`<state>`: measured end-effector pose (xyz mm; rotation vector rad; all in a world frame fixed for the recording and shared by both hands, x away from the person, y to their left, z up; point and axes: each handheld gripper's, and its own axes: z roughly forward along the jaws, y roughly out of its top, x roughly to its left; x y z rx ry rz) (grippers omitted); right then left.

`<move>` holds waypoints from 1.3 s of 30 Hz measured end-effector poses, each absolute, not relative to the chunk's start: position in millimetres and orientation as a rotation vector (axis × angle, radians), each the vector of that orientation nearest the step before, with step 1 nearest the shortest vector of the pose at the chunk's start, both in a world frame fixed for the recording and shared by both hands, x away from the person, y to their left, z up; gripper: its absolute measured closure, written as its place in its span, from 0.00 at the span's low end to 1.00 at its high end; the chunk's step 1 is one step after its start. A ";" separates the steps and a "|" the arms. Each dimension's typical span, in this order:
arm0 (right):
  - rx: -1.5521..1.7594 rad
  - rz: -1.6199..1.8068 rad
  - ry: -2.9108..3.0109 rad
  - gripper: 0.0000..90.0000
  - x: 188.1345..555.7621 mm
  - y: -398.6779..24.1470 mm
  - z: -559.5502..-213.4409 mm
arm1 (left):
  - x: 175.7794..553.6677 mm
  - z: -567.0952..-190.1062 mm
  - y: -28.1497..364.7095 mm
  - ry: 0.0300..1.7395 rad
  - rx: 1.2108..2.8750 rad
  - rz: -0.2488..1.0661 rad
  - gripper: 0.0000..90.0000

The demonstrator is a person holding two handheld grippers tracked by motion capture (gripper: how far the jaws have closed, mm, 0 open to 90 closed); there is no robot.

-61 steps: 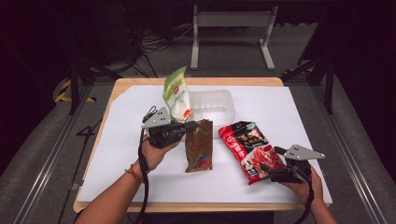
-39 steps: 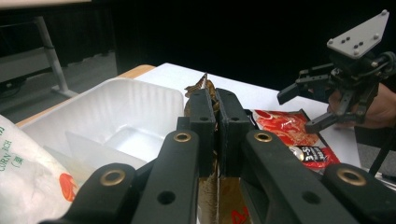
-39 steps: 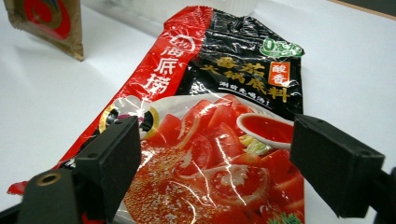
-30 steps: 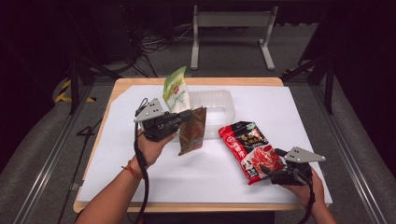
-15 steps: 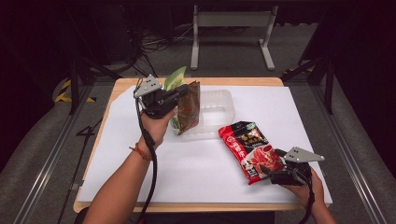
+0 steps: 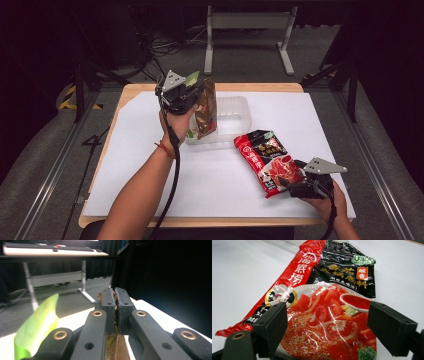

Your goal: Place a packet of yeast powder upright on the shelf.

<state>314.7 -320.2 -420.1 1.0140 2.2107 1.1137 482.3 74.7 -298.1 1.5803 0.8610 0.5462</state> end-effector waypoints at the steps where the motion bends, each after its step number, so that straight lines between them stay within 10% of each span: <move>1: 1.013 1.113 2.211 0.19 314.6 -320.1 -420.2 | 484.2 -297.2 73.0 0.873 1.583 0.577 0.97; 29: 1.011 1.106 2.224 0.19 314.7 -320.2 -421.7 | 522.5 -297.7 54.8 0.942 1.539 0.515 0.94; 39: 1.013 1.108 2.224 0.19 314.8 -320.6 -422.0 | 514.8 -316.2 45.6 0.779 1.728 0.487 0.67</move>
